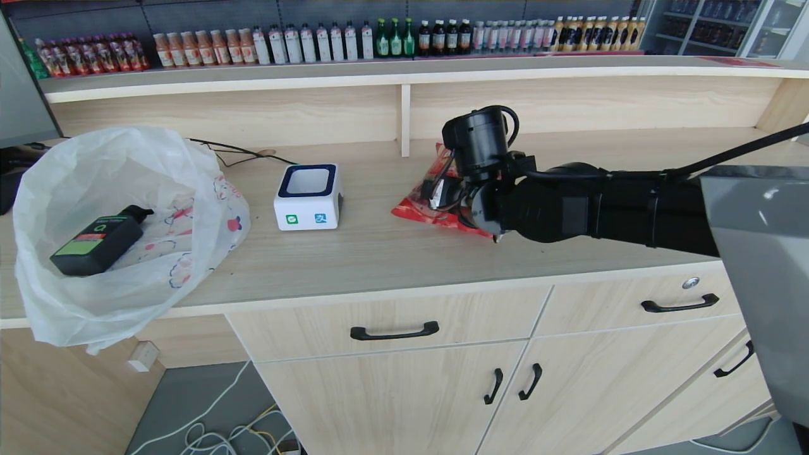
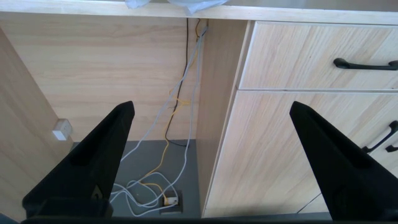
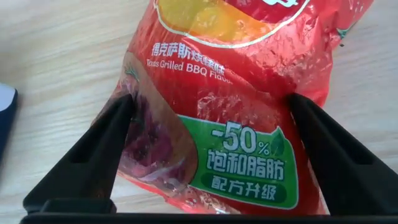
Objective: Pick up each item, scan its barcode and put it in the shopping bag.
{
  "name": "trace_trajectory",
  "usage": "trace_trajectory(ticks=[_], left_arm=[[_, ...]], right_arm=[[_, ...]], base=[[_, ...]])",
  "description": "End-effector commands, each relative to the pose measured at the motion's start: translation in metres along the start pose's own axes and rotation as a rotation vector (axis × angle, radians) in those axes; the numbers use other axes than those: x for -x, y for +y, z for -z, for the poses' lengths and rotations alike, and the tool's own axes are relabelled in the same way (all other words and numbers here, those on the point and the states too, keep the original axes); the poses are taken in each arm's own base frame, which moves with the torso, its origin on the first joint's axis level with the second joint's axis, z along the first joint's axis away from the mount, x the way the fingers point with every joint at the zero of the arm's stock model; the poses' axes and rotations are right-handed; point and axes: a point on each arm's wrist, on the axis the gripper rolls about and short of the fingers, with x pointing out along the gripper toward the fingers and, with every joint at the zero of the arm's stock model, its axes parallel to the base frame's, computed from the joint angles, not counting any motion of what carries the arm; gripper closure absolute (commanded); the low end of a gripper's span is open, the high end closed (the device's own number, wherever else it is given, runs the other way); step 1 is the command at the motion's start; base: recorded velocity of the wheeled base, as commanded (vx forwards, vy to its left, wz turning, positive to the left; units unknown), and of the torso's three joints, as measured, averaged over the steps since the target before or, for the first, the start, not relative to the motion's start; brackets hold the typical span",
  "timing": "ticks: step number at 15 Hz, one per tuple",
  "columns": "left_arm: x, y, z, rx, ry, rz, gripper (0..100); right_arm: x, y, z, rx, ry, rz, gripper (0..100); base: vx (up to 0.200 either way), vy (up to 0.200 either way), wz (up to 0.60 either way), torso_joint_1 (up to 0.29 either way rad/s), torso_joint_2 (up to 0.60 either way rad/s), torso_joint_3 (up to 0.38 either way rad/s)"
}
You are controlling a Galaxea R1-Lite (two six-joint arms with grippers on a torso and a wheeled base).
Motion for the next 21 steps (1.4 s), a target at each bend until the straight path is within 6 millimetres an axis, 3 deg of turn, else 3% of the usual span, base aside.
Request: trace_trajectory(ticks=[1, 2, 3, 9, 16, 18, 21], left_arm=[[0.000, 0.000, 0.000, 0.000, 0.000, 0.000, 0], [0.000, 0.000, 0.000, 0.000, 0.000, 0.000, 0], [0.000, 0.000, 0.000, 0.000, 0.000, 0.000, 0], [0.000, 0.000, 0.000, 0.000, 0.000, 0.000, 0], [0.000, 0.000, 0.000, 0.000, 0.000, 0.000, 0], [0.000, 0.000, 0.000, 0.000, 0.000, 0.000, 0], [0.000, 0.000, 0.000, 0.000, 0.000, 0.000, 0]], right_arm=[[-0.003, 0.002, 0.004, 0.021, 0.007, 0.000, 0], [-0.002, 0.002, 0.005, 0.034, 0.006, -0.002, 0], [-0.002, 0.003, 0.005, 0.042, 0.006, -0.003, 100], [0.004, 0.006, 0.003, 0.053, -0.001, -0.013, 100], [0.046, 0.006, -0.039, -0.002, -0.087, -0.068, 100], [0.053, 0.000, -0.032, 0.024, -0.052, -0.061, 100], [0.048, 0.000, -0.019, 0.017, -0.076, -0.078, 100]], base=[[0.000, 0.000, 0.00, 0.000, 0.00, 0.000], [0.000, 0.000, 0.00, 0.000, 0.00, 0.000], [0.000, 0.000, 0.00, 0.000, 0.00, 0.000], [0.000, 0.000, 0.00, 0.000, 0.00, 0.000], [0.000, 0.000, 0.00, 0.000, 0.00, 0.000], [0.000, 0.000, 0.00, 0.000, 0.00, 0.000], [0.000, 0.000, 0.00, 0.000, 0.00, 0.000]])
